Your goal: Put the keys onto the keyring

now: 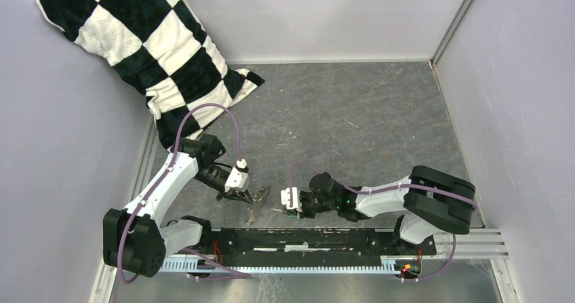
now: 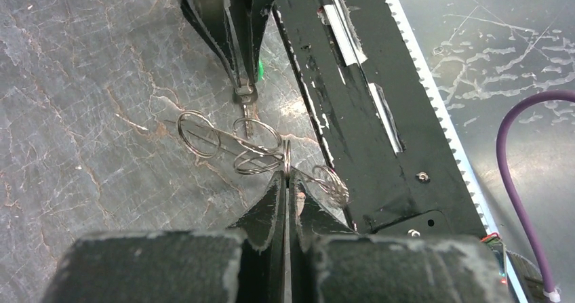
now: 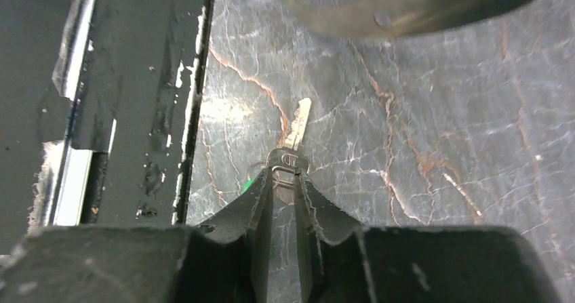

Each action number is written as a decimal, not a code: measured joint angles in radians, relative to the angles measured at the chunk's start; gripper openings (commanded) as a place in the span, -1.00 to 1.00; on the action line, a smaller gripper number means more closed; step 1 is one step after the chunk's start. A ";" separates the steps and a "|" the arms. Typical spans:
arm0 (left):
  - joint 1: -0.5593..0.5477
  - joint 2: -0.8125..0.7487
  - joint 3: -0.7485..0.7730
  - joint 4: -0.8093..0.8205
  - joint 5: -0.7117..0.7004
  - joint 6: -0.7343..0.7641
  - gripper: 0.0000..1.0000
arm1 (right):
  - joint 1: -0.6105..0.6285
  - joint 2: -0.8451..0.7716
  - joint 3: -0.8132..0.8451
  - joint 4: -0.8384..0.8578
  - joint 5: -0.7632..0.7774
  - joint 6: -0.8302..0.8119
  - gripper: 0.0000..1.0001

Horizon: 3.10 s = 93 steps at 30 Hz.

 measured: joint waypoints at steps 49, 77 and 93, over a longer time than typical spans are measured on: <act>0.000 -0.093 -0.006 0.012 -0.026 -0.019 -0.95 | -0.069 0.006 0.077 -0.237 -0.136 -0.198 -0.21; 0.000 -0.139 -0.011 0.015 -0.027 -0.020 -0.95 | -0.118 0.090 0.149 -0.298 -0.273 -0.228 -0.82; 0.000 -0.171 -0.011 0.015 -0.029 -0.093 -0.96 | -0.109 -0.168 0.111 -0.237 -0.124 -0.098 -0.99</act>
